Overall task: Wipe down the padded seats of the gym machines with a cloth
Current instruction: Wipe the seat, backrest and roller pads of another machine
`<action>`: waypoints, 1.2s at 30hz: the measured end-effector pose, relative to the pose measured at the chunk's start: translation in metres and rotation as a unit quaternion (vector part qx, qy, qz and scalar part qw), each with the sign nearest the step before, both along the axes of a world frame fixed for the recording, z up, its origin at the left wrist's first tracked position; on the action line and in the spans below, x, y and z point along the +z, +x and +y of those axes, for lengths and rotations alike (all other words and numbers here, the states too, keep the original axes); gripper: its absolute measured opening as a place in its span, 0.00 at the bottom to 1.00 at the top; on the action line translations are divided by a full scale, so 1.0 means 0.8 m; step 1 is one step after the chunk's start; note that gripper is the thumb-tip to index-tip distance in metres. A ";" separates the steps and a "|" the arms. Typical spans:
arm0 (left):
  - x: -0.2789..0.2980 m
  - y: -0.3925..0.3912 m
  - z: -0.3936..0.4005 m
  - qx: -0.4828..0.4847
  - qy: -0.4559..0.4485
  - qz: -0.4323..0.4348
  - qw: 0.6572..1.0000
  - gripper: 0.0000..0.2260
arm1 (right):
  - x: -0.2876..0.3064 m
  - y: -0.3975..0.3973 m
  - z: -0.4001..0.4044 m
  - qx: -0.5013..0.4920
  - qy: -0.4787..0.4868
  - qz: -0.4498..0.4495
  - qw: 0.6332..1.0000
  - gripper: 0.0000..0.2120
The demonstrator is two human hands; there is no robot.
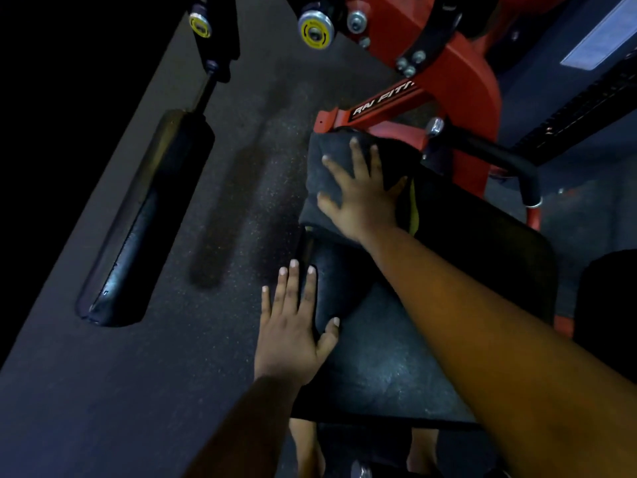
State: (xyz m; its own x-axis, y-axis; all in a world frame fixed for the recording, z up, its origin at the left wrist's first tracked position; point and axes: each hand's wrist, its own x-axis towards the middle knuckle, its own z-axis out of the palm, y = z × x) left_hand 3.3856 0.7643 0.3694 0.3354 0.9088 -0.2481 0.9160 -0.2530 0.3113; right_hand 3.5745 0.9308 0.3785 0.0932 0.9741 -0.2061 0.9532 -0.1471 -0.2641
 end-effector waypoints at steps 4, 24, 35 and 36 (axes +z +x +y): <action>0.001 0.000 0.003 -0.005 -0.012 -0.008 1.000 0.37 | -0.014 0.077 -0.065 -0.030 -0.033 -0.026 0.999 0.38; -0.001 -0.002 0.007 -0.007 -0.007 -0.058 0.998 0.36 | -0.030 0.035 -0.181 -0.269 -0.032 0.015 0.963 0.38; -0.002 -0.006 0.007 -0.006 -0.007 -0.106 0.994 0.35 | -0.051 0.105 -0.261 -0.340 -0.074 0.032 0.937 0.40; -0.002 -0.006 0.006 -0.006 -0.012 -0.112 0.994 0.35 | -0.045 0.071 -0.263 -0.344 -0.068 0.024 0.936 0.40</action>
